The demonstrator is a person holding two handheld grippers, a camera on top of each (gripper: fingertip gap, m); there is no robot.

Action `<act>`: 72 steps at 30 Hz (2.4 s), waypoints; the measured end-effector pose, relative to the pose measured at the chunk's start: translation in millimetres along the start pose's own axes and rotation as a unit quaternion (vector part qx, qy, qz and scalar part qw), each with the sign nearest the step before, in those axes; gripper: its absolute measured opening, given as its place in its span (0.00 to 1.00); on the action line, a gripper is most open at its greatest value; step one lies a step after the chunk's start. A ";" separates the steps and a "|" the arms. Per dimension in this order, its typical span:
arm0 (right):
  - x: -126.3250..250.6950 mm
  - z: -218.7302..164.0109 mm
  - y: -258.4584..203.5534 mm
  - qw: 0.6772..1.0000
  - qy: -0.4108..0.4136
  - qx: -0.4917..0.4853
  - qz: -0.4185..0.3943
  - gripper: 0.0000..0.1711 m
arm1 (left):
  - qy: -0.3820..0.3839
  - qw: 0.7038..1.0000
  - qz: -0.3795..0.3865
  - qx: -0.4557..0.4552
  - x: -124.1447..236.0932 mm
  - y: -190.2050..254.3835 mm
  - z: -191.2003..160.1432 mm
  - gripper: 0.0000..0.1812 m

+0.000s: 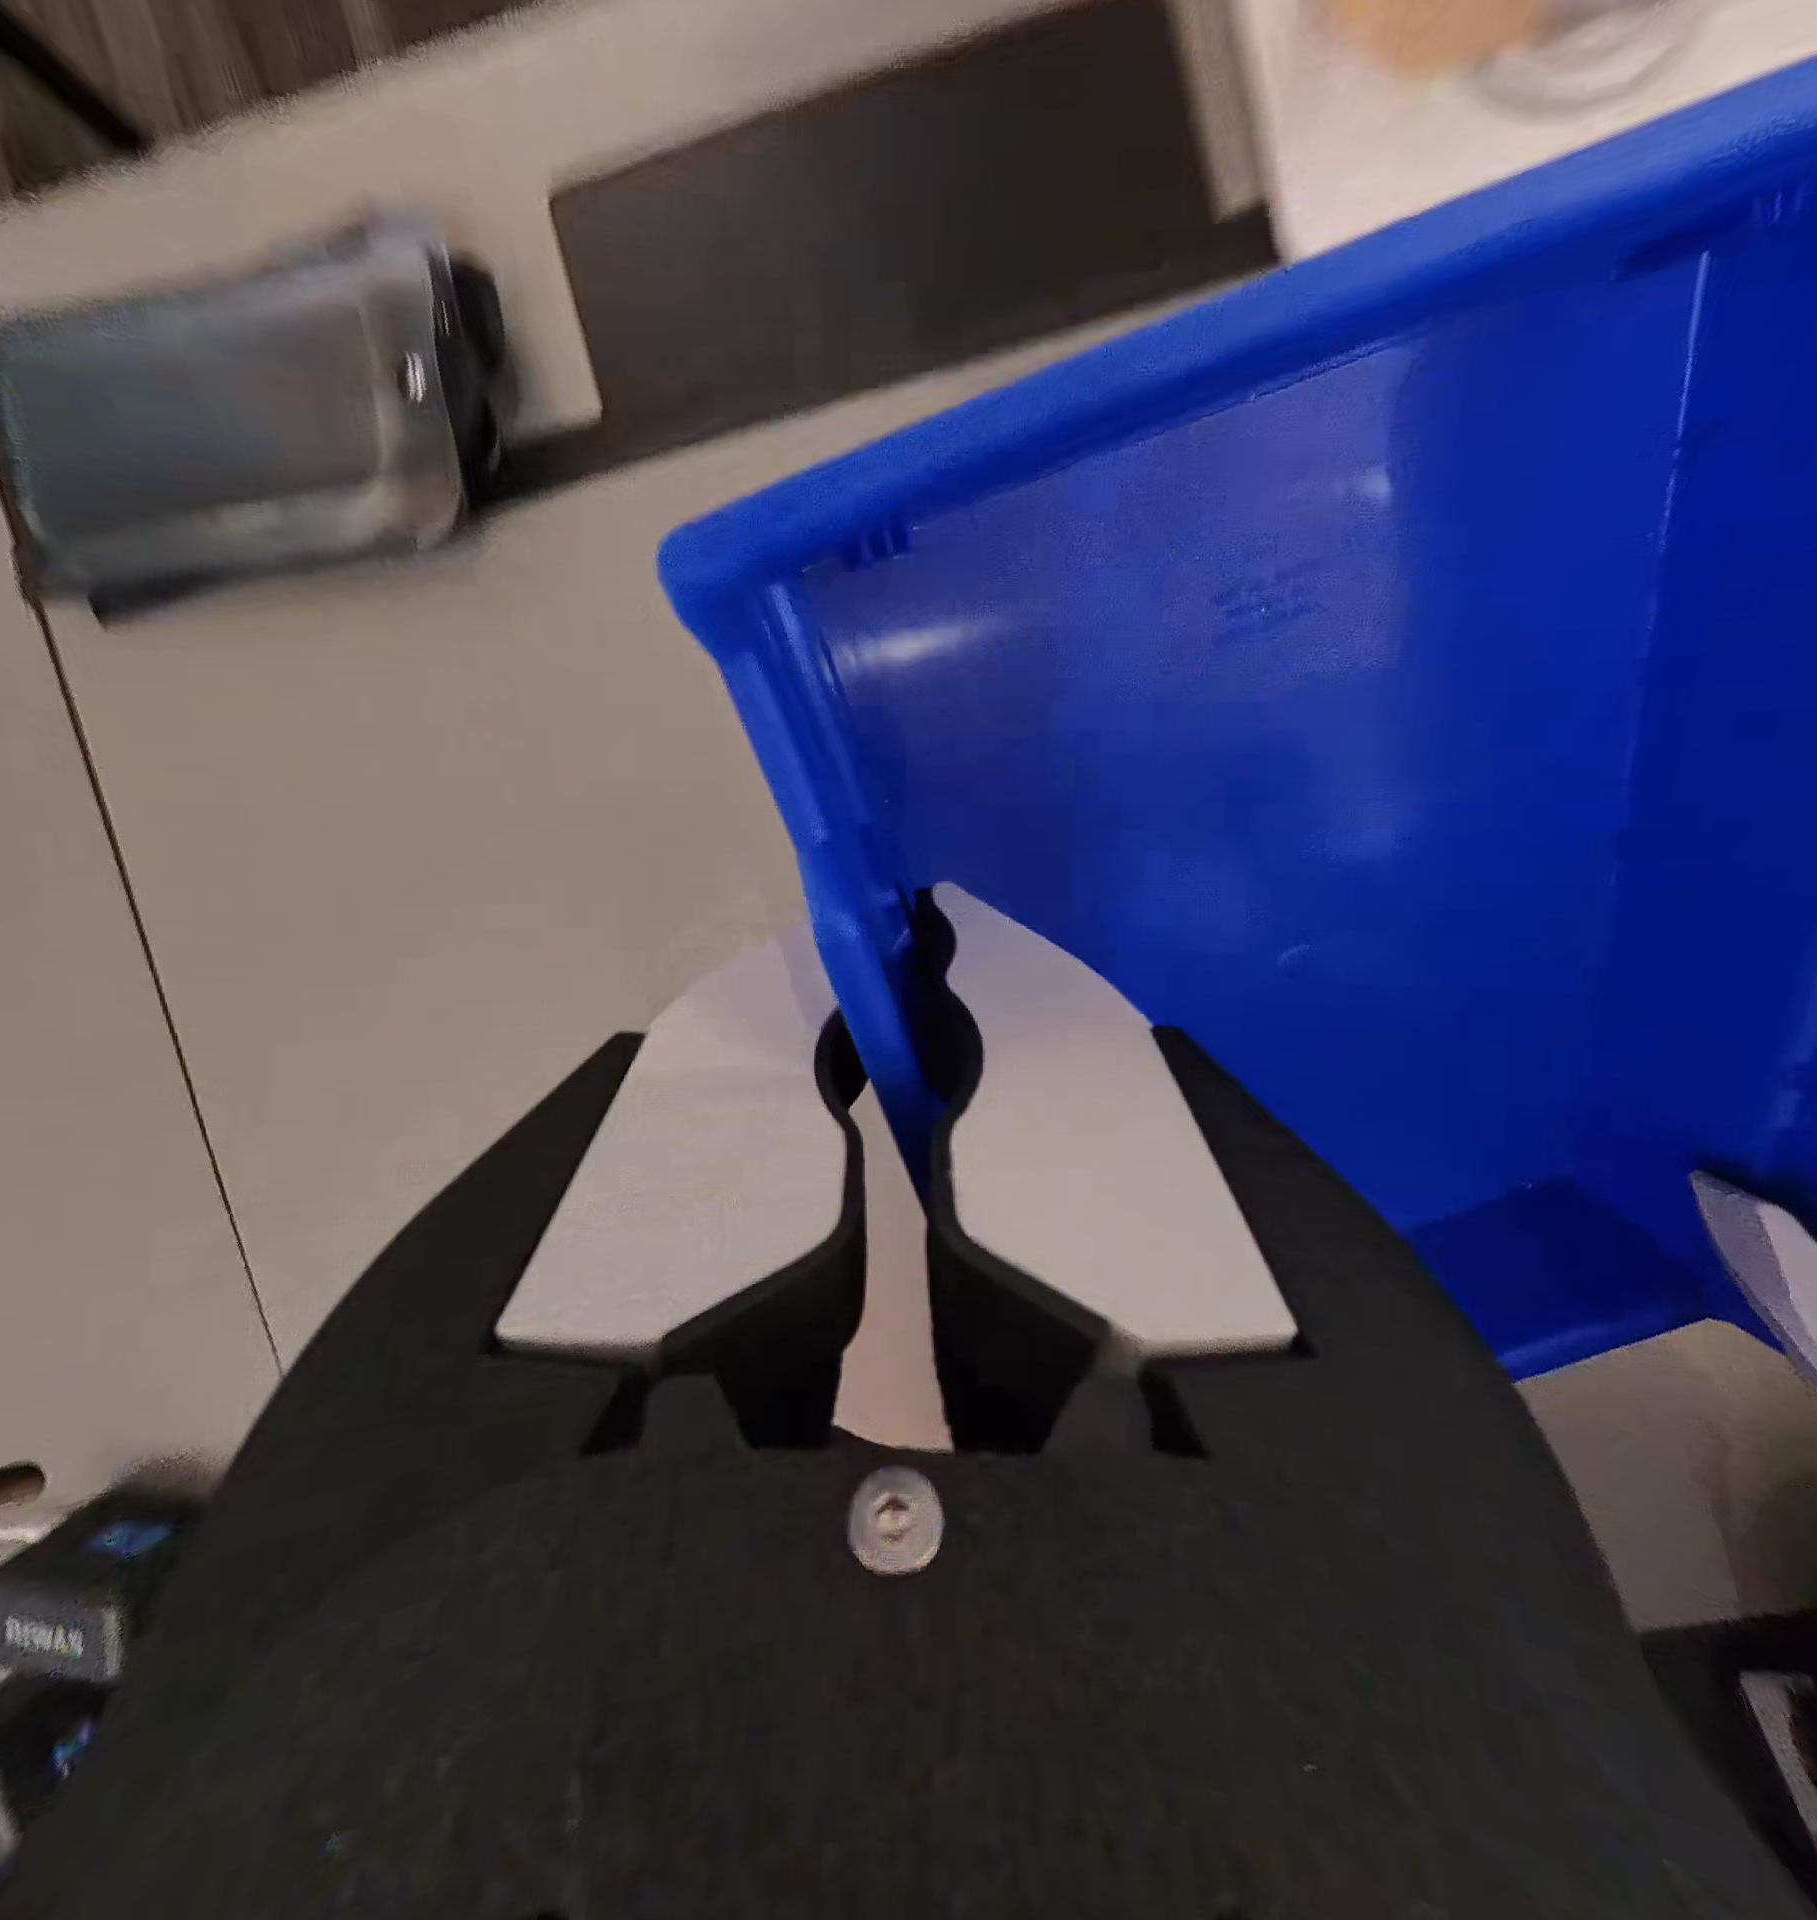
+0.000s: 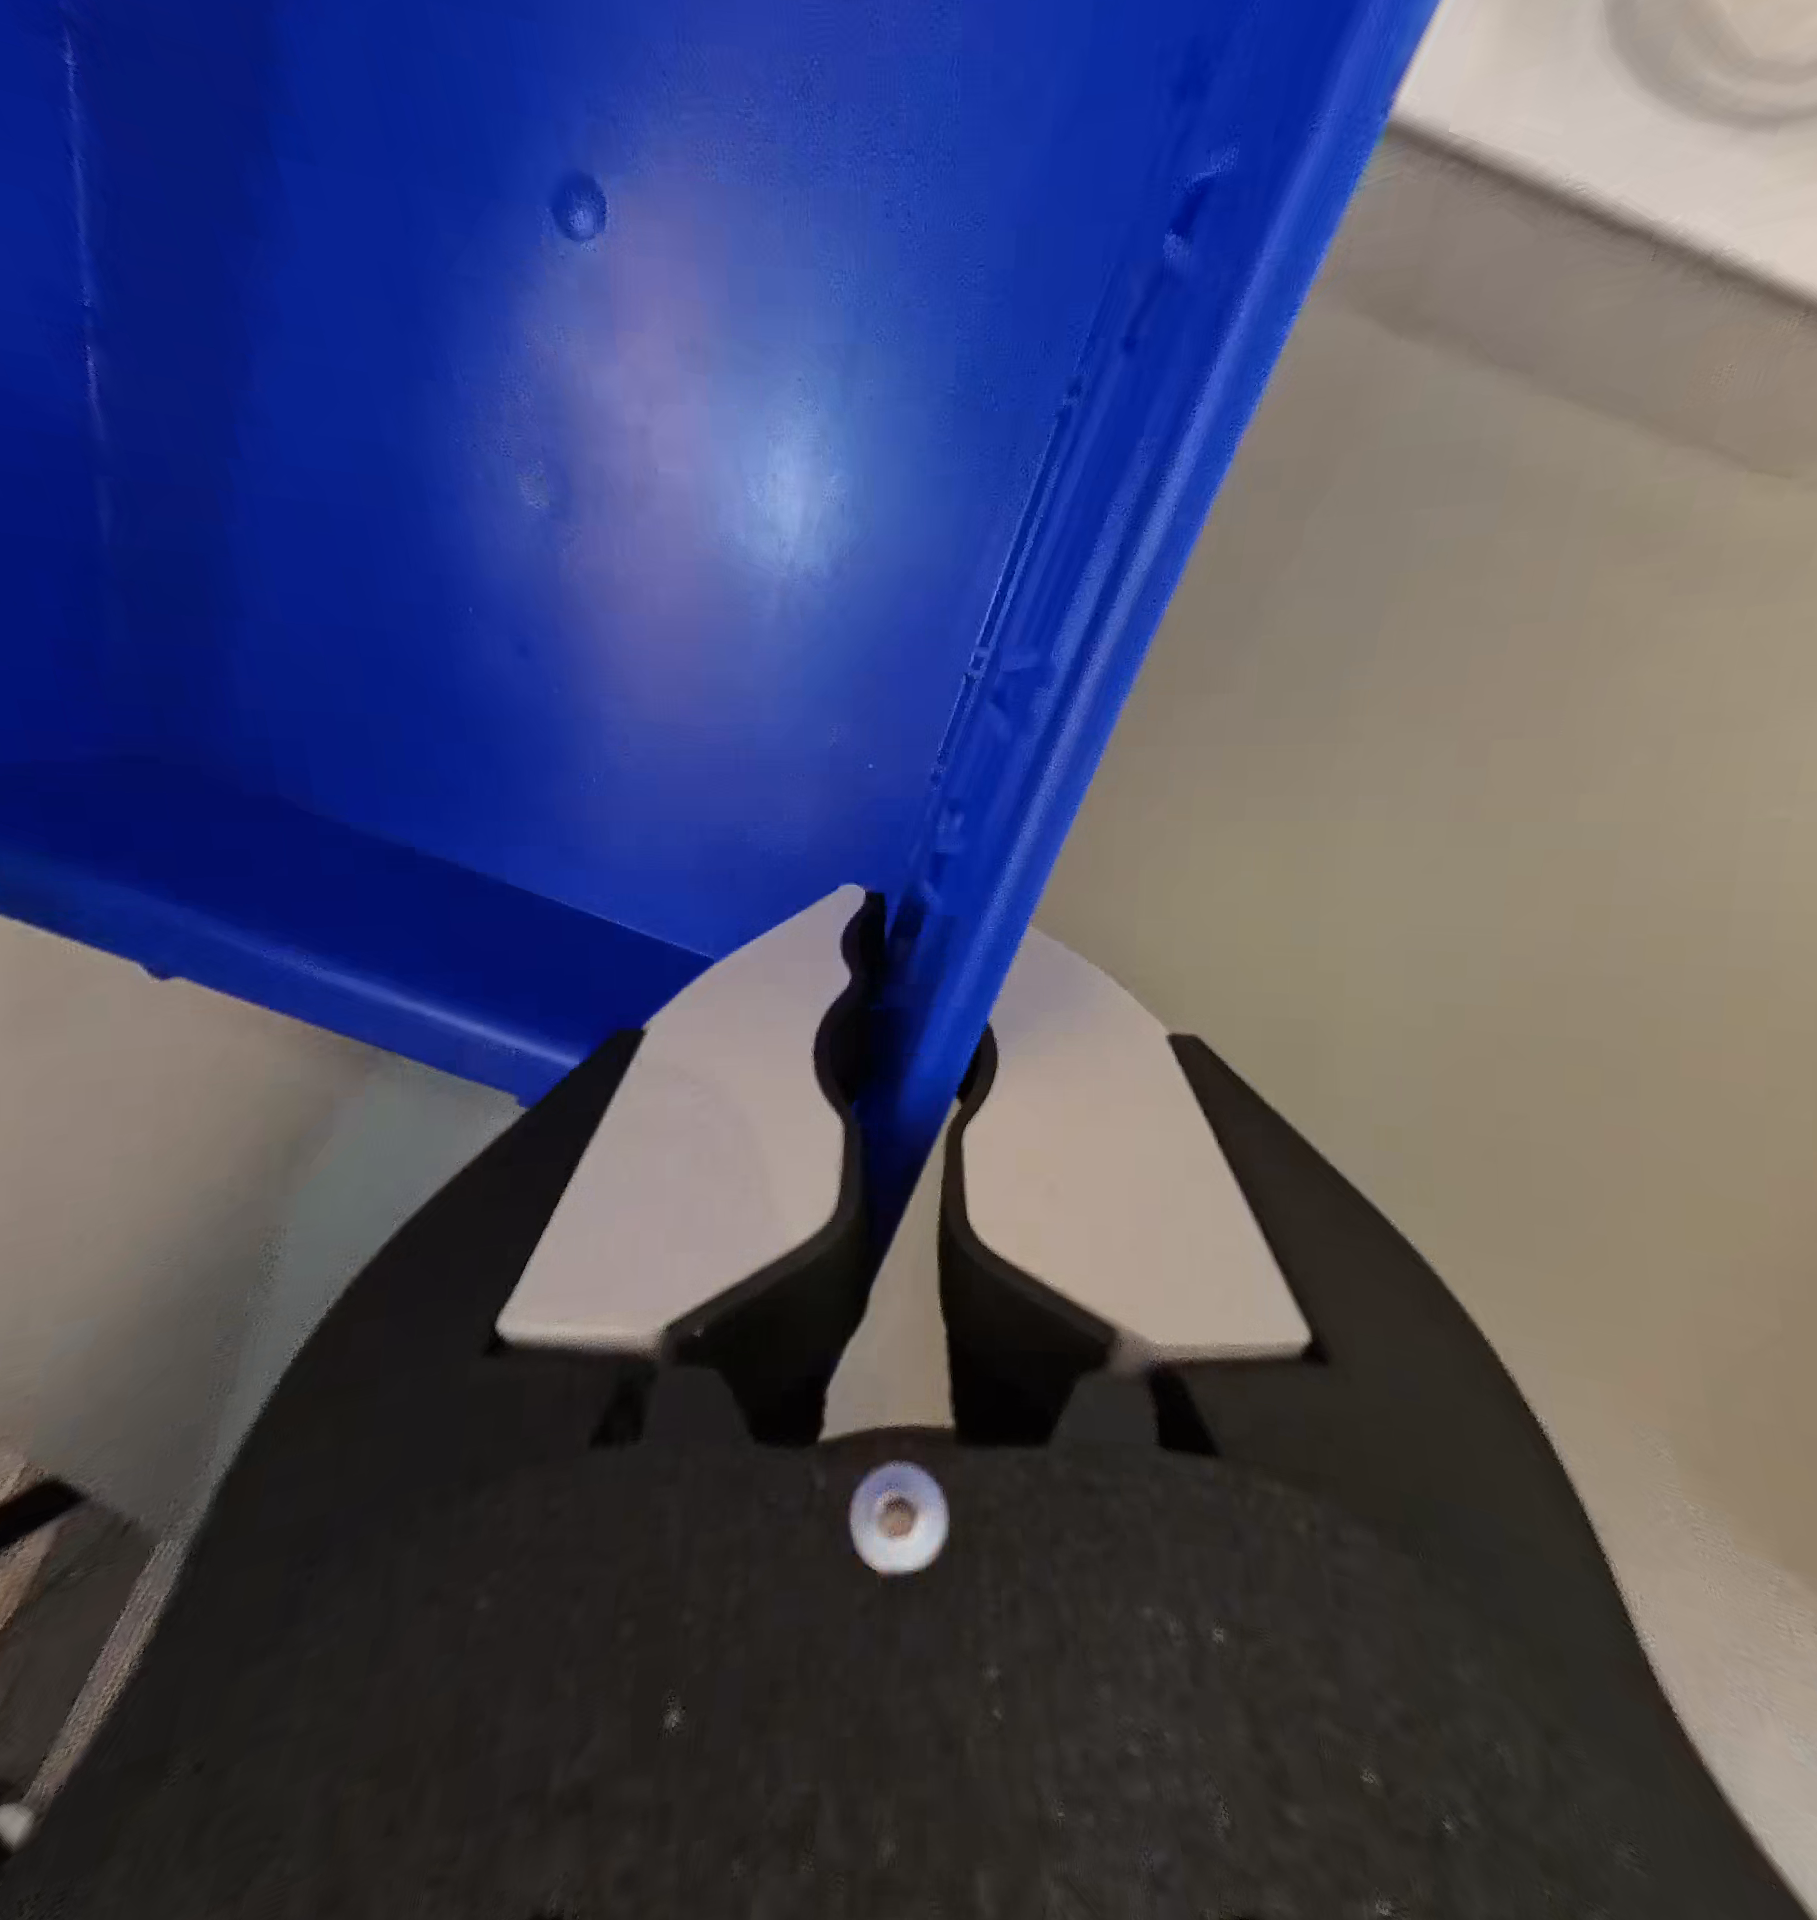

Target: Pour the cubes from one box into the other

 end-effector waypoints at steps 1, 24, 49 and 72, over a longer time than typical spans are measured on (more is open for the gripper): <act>-9.6 4.0 -4.9 1.000 -0.017 0.001 0.015 0.05 | -0.022 1.000 0.002 0.011 -13.6 -12.1 -2.2 0.04; -95.3 53.3 -19.8 0.974 -0.125 0.000 0.187 0.20 | -0.135 0.986 -0.057 0.074 -167.5 -84.3 18.3 0.07; 169.3 -303.7 316.5 0.937 0.240 -0.118 -0.226 0.24 | 0.358 0.918 0.001 0.169 15.8 50.8 -291.8 0.30; 150.0 -313.3 315.0 0.941 0.205 -0.103 -0.247 0.23 | 0.336 0.933 -0.048 0.121 -1.8 73.5 -289.5 0.30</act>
Point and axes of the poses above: each gripper's, where its closed fingertips meet, x back along the fingers, z out of its top, y = z × x across the jaws, the point moved 8 cm from there along x, back along the fingers, and after that the axes turned 10 degrees about x, right-handed, at the moved point
